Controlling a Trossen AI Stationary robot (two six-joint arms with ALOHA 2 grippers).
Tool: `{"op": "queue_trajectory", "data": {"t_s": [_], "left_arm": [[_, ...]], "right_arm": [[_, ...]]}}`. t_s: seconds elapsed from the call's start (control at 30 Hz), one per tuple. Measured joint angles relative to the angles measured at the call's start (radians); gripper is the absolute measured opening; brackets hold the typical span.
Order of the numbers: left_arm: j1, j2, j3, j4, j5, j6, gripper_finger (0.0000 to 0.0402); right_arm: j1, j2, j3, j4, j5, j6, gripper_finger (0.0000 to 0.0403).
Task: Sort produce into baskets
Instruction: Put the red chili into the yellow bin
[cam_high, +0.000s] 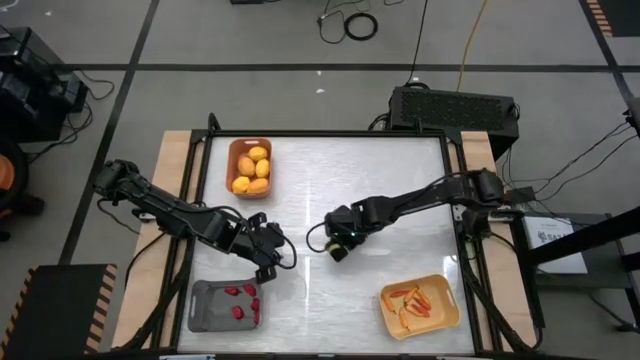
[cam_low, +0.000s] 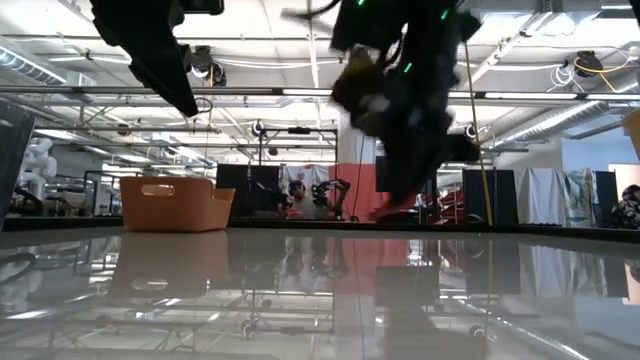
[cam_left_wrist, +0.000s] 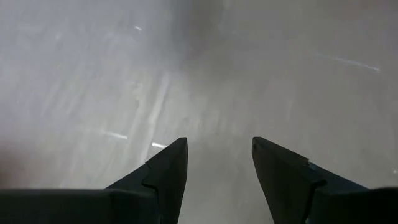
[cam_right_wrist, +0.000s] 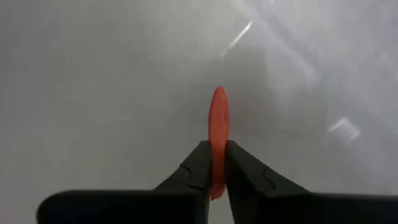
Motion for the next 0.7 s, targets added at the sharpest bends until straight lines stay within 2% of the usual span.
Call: {"op": "queue_trajectory", "data": {"t_s": [0.13,0.23,0.33,0.47,0.7], "left_arm": [[0.000,0.000,0.000,0.011,-0.052,0.032,0.0187],[0.002,0.000,0.000,0.016,-0.105,0.054,0.0187],[0.010,0.000,0.000,0.052,-0.151,0.087,0.0187],[0.034,0.001,0.000,0.140,-0.155,0.155,0.0187],[0.086,0.001,0.000,0.324,-0.142,0.184,0.0187]], "right_arm": [[0.070,-0.100,0.000,-0.093,-0.161,0.024,0.0029],[0.144,-0.175,0.000,-0.148,-0.220,0.083,0.0025],[0.233,-0.239,0.000,-0.189,-0.205,0.175,0.0025],[0.369,-0.297,0.000,-0.233,-0.131,0.361,0.0027],[0.602,-0.312,0.000,-0.281,-0.084,0.653,0.0029]]}}
